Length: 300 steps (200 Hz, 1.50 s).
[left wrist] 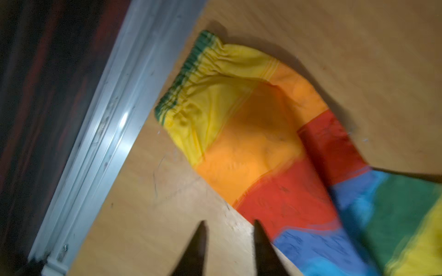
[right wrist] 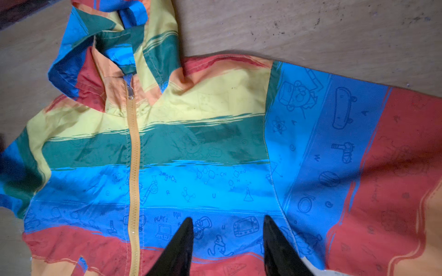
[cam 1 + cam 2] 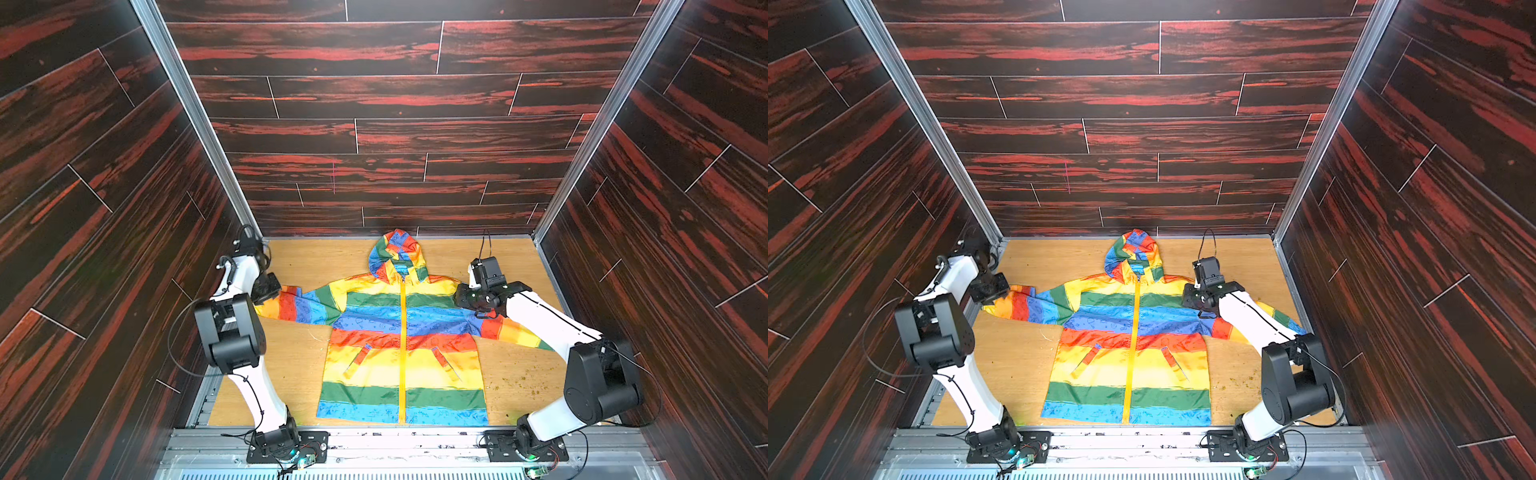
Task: Unzip the jacket
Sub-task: Flatten out the jacket at the center of the board.
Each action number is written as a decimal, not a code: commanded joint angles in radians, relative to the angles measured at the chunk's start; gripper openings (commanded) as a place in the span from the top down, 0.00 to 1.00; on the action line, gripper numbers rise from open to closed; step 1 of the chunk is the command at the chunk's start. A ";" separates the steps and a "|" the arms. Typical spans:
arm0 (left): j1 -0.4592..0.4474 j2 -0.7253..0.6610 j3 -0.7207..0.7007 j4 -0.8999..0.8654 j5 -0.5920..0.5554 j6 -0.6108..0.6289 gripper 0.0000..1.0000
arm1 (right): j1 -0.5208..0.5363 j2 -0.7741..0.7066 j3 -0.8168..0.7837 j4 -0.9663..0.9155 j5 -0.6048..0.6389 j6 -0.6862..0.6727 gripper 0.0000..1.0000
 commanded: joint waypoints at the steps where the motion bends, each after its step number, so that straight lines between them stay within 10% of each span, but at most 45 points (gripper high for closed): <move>1: 0.010 0.024 0.003 0.051 0.080 -0.001 1.00 | 0.002 -0.008 -0.002 -0.017 -0.013 0.015 0.52; 80: 0.037 0.118 0.024 0.049 0.057 -0.014 1.00 | 0.014 -0.053 -0.042 0.084 -0.199 -0.080 0.50; 170: 0.055 -0.038 -0.238 -0.030 -0.183 -0.169 1.00 | 0.015 -0.037 -0.042 0.080 -0.167 -0.091 0.51; 240: 0.057 -0.248 -0.506 0.023 -0.119 -0.337 1.00 | -0.011 -0.038 -0.030 0.004 0.025 0.004 0.51; 300: -0.022 -0.375 -0.290 0.064 -0.116 -0.220 0.30 | -0.063 0.053 0.061 -0.143 0.046 0.029 0.49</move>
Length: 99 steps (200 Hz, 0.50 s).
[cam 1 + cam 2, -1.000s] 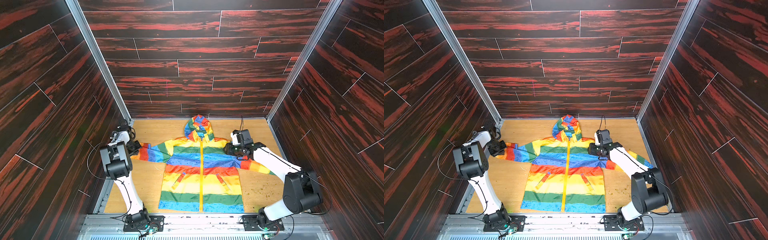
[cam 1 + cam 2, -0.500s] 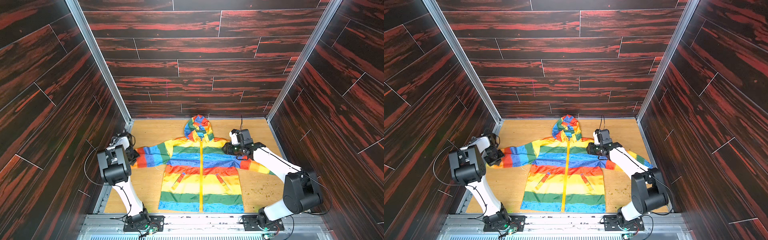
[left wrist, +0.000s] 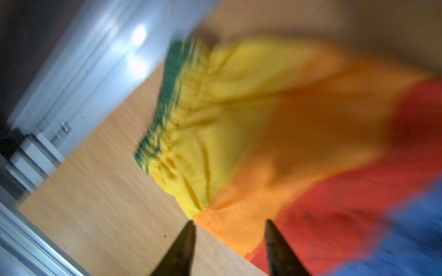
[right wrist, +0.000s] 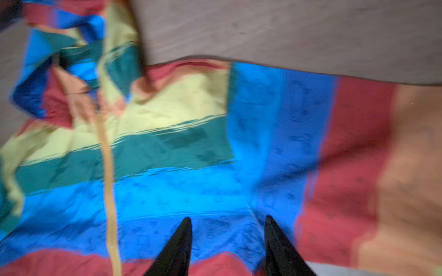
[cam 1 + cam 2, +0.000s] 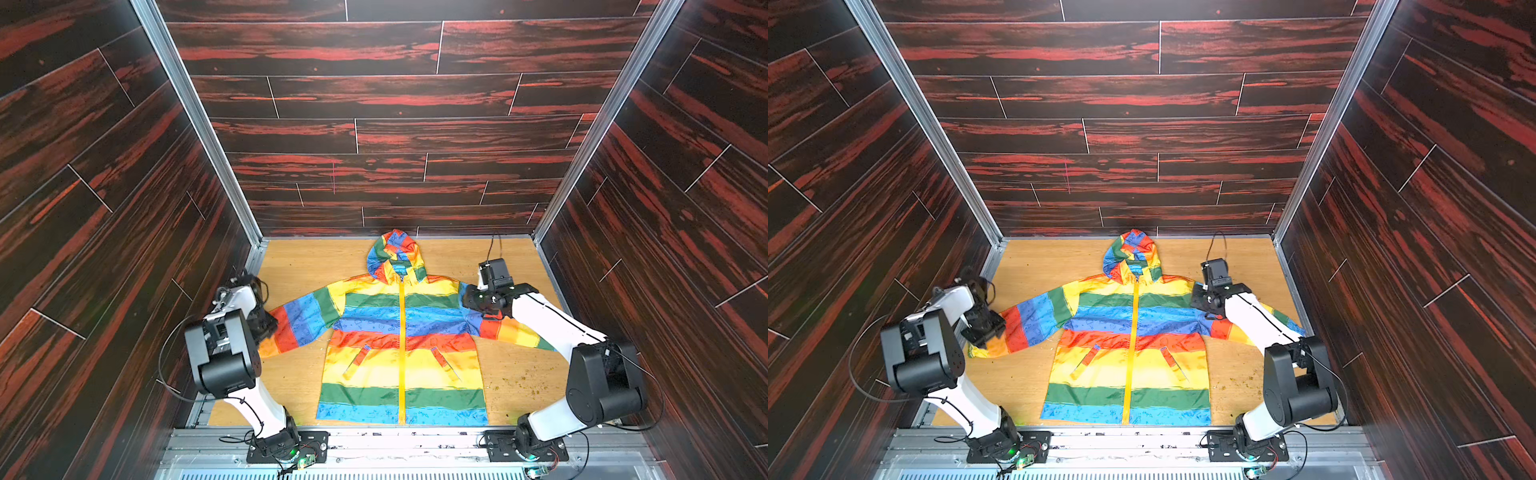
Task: Unzip the jacket
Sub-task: Flatten out the jacket at the center of the board.
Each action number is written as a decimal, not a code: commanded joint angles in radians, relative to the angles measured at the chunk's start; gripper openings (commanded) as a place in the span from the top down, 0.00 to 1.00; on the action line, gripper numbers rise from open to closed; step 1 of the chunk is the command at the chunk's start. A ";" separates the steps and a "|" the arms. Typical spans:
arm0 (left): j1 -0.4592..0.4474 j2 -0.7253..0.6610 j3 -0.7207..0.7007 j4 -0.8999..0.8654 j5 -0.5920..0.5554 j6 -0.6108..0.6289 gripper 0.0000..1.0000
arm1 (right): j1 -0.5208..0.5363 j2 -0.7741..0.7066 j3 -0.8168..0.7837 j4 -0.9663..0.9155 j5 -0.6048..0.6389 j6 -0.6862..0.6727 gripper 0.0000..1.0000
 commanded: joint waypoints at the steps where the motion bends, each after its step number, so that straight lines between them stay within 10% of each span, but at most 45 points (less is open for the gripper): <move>1: -0.067 -0.105 0.100 0.046 0.007 0.060 0.30 | 0.003 0.067 0.074 -0.086 -0.006 0.000 0.49; 54: -0.391 0.045 0.218 0.206 0.258 0.175 0.35 | 0.005 0.252 0.207 -0.115 -0.193 -0.092 0.79; 99: -0.477 0.210 0.265 0.258 0.316 0.166 0.42 | 0.005 0.389 0.295 -0.143 -0.161 -0.107 0.82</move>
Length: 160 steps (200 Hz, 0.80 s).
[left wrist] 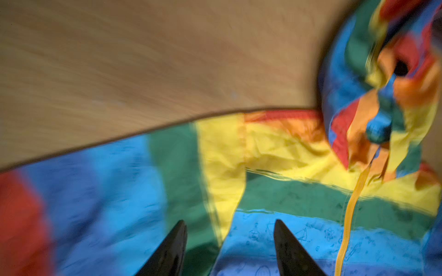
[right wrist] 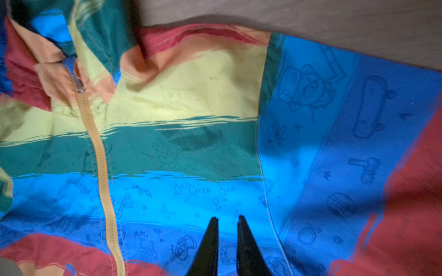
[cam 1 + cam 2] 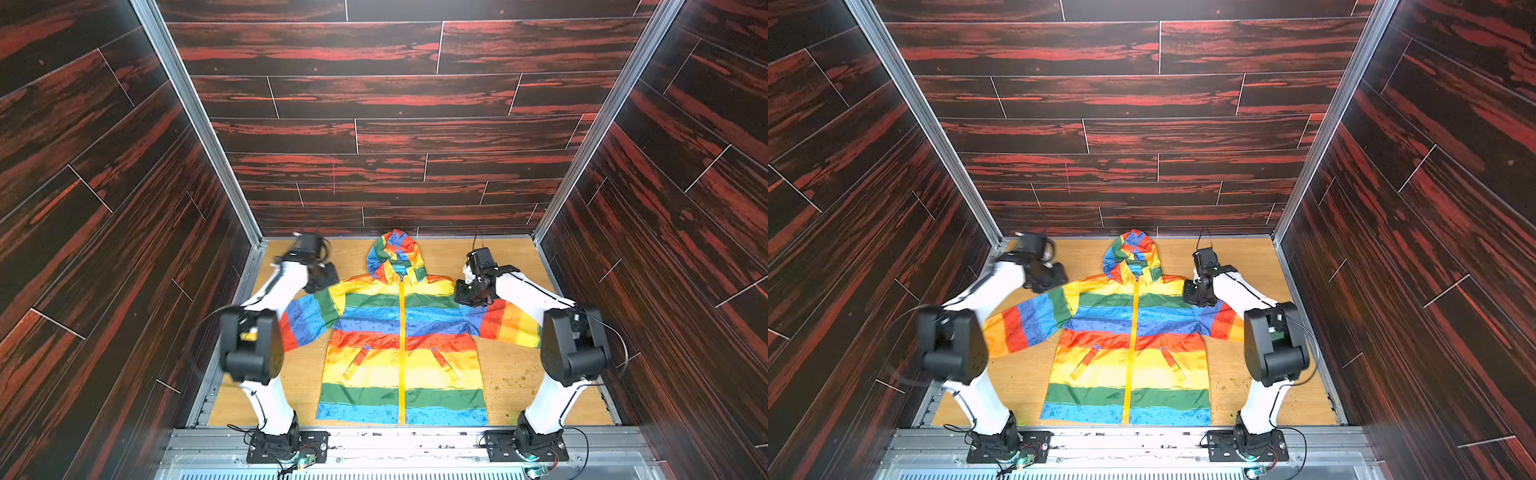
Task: Unzip the jacket
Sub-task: Flatten out the jacket at the center of the board.
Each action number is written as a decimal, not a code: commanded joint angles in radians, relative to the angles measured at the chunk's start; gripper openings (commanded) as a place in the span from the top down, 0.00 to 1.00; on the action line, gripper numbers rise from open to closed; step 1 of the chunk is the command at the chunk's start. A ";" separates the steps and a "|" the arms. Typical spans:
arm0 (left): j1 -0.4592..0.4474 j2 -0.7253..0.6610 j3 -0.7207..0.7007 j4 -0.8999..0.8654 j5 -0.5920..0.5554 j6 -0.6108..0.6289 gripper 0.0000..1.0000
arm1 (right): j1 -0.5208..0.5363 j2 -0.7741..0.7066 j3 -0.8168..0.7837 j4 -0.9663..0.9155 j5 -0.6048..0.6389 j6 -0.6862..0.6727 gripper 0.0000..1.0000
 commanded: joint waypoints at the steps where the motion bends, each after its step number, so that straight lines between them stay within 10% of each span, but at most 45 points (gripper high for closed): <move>1: 0.001 0.055 0.020 0.006 0.042 0.015 0.42 | 0.004 0.089 0.048 -0.039 -0.007 -0.020 0.82; 160: -0.002 0.127 -0.150 -0.012 -0.152 -0.034 0.49 | -0.051 0.342 0.192 -0.126 0.107 0.000 0.80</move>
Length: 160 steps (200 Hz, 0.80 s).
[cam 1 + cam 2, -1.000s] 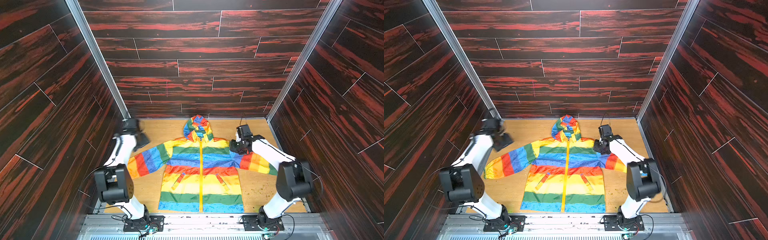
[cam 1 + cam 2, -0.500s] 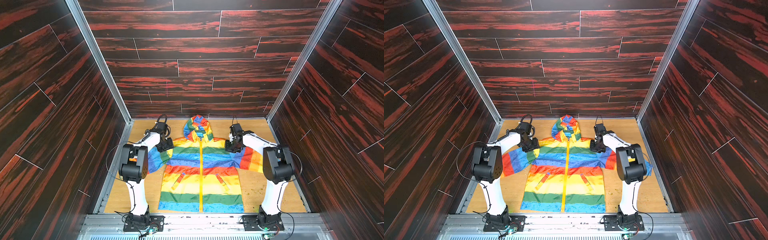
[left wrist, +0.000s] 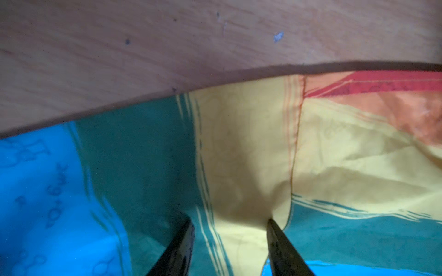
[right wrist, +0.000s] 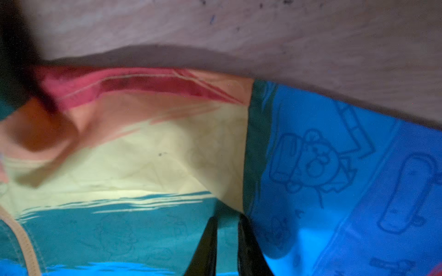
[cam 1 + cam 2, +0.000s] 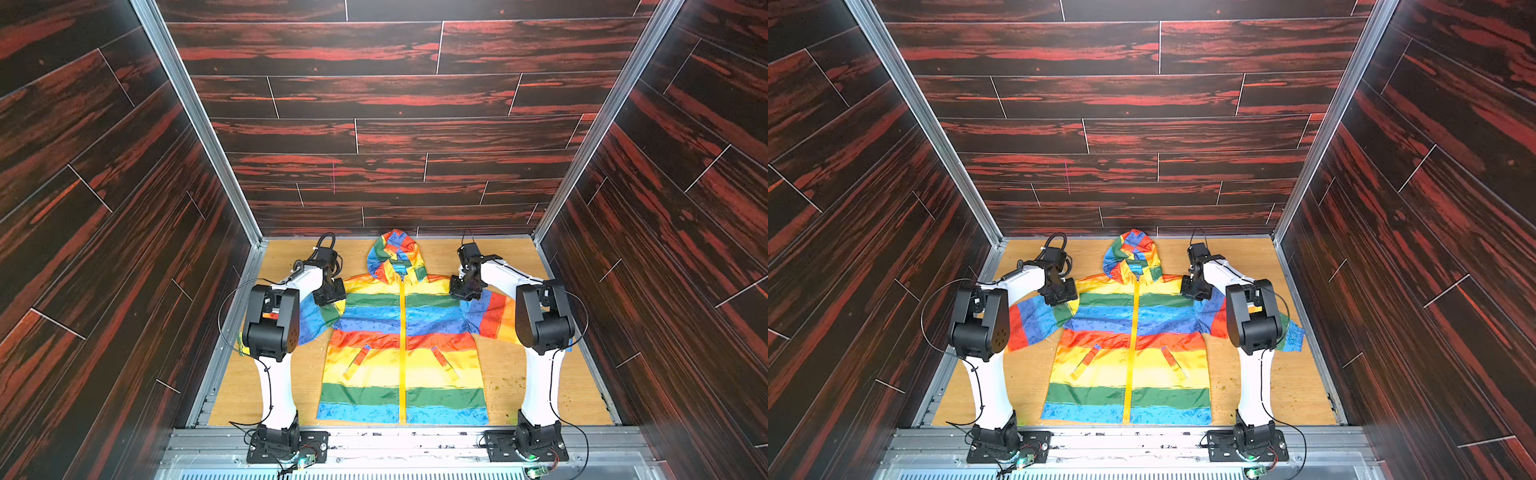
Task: Unzip the jacket
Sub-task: Flatten out the jacket at the center of the board.
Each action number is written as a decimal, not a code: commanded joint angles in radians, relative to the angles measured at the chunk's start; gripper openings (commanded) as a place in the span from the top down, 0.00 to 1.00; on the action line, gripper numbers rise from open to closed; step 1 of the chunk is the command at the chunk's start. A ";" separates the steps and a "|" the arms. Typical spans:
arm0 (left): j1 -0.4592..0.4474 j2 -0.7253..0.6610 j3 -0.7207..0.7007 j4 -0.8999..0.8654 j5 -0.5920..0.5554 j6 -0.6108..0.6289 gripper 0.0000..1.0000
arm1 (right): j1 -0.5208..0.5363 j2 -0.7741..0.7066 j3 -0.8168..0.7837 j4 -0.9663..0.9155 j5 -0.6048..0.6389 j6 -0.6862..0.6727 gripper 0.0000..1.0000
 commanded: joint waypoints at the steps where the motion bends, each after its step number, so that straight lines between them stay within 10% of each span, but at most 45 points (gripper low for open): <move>1: 0.009 -0.036 -0.124 -0.066 -0.079 -0.033 0.49 | -0.016 0.046 -0.067 -0.044 0.041 0.001 0.80; 94: 0.007 -0.278 -0.371 -0.065 -0.062 -0.095 0.48 | 0.009 -0.143 -0.271 -0.002 -0.072 -0.016 0.77; 160: -0.065 -0.237 0.065 -0.127 0.067 -0.016 0.32 | 0.038 -0.509 -0.345 0.344 -0.110 0.031 0.40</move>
